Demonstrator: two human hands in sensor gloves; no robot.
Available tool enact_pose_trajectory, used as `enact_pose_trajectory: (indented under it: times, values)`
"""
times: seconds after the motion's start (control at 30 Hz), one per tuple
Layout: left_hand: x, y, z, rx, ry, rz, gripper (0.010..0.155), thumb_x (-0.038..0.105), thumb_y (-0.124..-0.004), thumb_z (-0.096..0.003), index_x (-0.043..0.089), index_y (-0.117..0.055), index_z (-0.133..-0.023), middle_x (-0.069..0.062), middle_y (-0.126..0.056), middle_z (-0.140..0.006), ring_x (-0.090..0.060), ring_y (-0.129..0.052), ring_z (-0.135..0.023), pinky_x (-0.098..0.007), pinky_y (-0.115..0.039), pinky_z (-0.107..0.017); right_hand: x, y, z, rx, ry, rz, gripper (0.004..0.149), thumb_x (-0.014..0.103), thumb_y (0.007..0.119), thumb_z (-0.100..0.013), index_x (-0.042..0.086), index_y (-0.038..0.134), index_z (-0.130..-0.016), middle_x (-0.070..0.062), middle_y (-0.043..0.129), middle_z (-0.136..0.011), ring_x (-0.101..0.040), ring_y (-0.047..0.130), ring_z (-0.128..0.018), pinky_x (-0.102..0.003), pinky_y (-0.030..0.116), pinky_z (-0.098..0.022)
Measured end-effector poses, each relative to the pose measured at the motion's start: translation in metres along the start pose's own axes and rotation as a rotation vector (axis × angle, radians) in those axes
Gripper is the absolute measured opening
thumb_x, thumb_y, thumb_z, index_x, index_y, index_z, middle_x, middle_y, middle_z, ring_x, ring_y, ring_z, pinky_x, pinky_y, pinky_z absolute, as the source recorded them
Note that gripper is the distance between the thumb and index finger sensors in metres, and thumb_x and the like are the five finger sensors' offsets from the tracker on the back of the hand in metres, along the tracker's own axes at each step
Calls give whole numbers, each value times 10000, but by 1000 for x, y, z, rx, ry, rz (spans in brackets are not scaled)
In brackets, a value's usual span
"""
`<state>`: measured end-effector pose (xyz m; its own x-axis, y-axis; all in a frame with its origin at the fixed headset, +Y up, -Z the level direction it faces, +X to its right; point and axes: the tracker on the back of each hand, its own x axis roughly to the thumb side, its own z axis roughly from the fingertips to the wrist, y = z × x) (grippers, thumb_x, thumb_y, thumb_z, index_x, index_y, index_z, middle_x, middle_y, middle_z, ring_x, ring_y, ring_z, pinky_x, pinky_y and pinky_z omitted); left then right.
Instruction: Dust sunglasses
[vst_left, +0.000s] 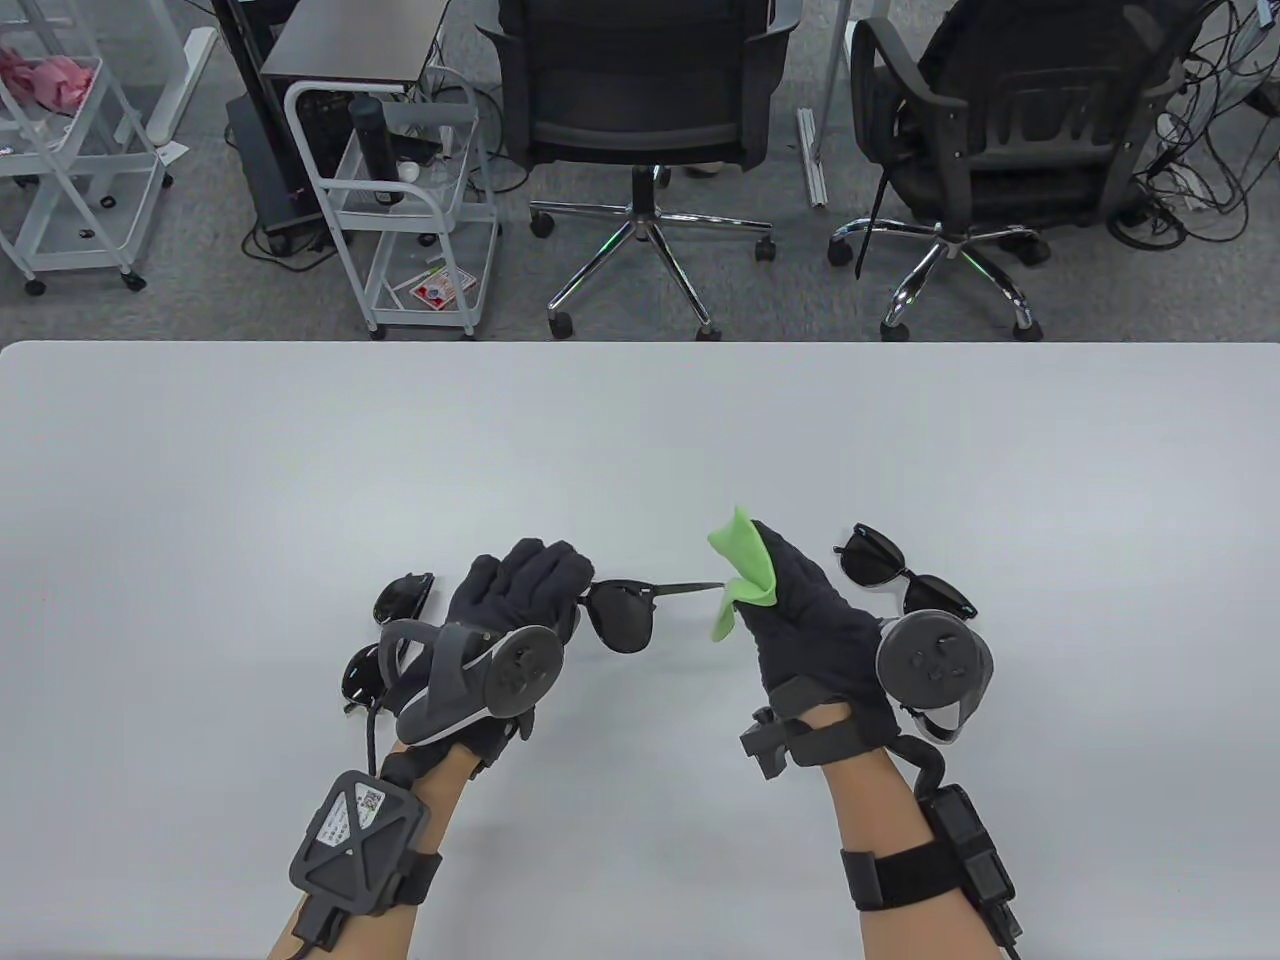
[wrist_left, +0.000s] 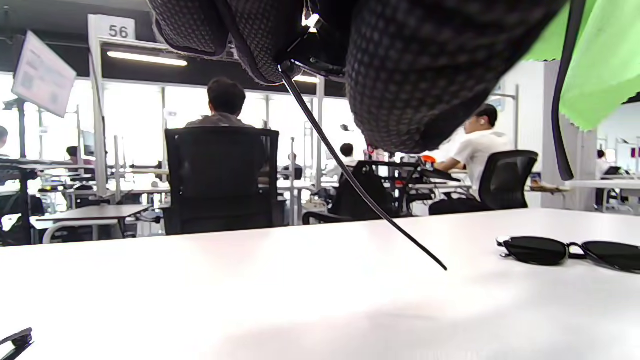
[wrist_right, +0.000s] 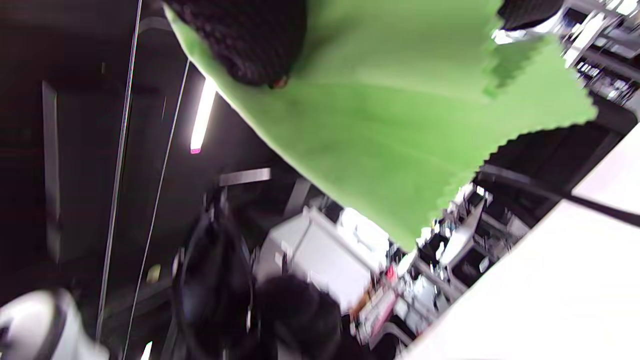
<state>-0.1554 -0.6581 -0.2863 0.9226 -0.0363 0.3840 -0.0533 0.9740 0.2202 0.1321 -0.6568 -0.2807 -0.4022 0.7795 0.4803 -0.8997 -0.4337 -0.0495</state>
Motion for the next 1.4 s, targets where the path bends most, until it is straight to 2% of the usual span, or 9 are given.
enact_pose_trajectory:
  times: [0.1,0.27,0.5,0.63,0.73,0.83,0.93,1.2,1.4]
  values:
    - [4,2,0,15,-28,-28,928,409,-978,-284,505,-383,-989,250,-536,-1098,-158,-738,-1061,-440,-656,-783,5,16,-5,250,-59,-36,568,325,814,-469,141,692,-992,-93,773,-1031,-455,750,-945,-729,528,-624]
    - [12,2,2,21,-103,-113,913,406,-989,-277,531,-408,-971,275,-547,-1091,-130,-748,-1064,-423,-657,-788,12,22,-6,339,-106,16,536,355,823,-454,142,788,-945,-97,870,-968,-429,828,-906,-746,524,-619]
    - [23,3,5,76,-138,-271,903,472,-981,-263,547,-427,-972,285,-577,-1090,-120,-834,-1036,-452,-632,-800,12,31,-8,488,-93,-59,445,352,877,-415,105,923,-782,-81,1019,-719,-343,1004,-674,-724,595,-603]
    - [29,6,8,77,-185,-146,942,629,-939,-201,507,-462,-1004,251,-597,-1103,-118,-733,-1094,-507,-575,-816,15,33,-7,477,-106,-14,441,347,882,-405,91,939,-760,-83,1031,-683,-335,1016,-638,-719,603,-602]
    - [43,11,12,95,-238,-43,968,695,-905,-168,483,-487,-1015,221,-627,-1098,-103,-774,-1074,-515,-574,-816,16,37,-7,478,-116,71,440,356,880,-406,99,939,-758,-70,1034,-678,-324,1019,-635,-715,607,-604]
    - [54,13,15,165,-275,-160,927,697,-916,-168,465,-552,-989,229,-742,-1015,-42,-894,-978,-479,-614,-808,14,38,-6,469,-110,78,439,359,881,-402,96,943,-748,-70,1039,-662,-321,1024,-620,-711,613,-603]
    - [48,12,12,148,-255,-97,903,704,-941,-160,495,-584,-963,250,-775,-981,-28,-897,-967,-483,-611,-809,14,39,-7,471,-103,86,437,357,873,-407,98,944,-752,-70,1042,-657,-322,1026,-613,-711,612,-602]
    - [42,12,7,160,-216,-162,888,698,-942,-165,528,-566,-951,279,-766,-982,-10,-871,-985,-455,-641,-801,11,34,-10,483,-64,195,425,353,851,-415,116,946,-754,-66,1045,-646,-317,1030,-598,-695,626,-599]
    - [15,14,7,149,-123,-91,887,701,-929,-171,524,-560,-958,276,-760,-990,-16,-870,-992,-465,-627,-807,-11,17,-10,442,30,197,421,352,849,-416,121,947,-754,-63,1045,-646,-314,1030,-600,-688,632,-597]
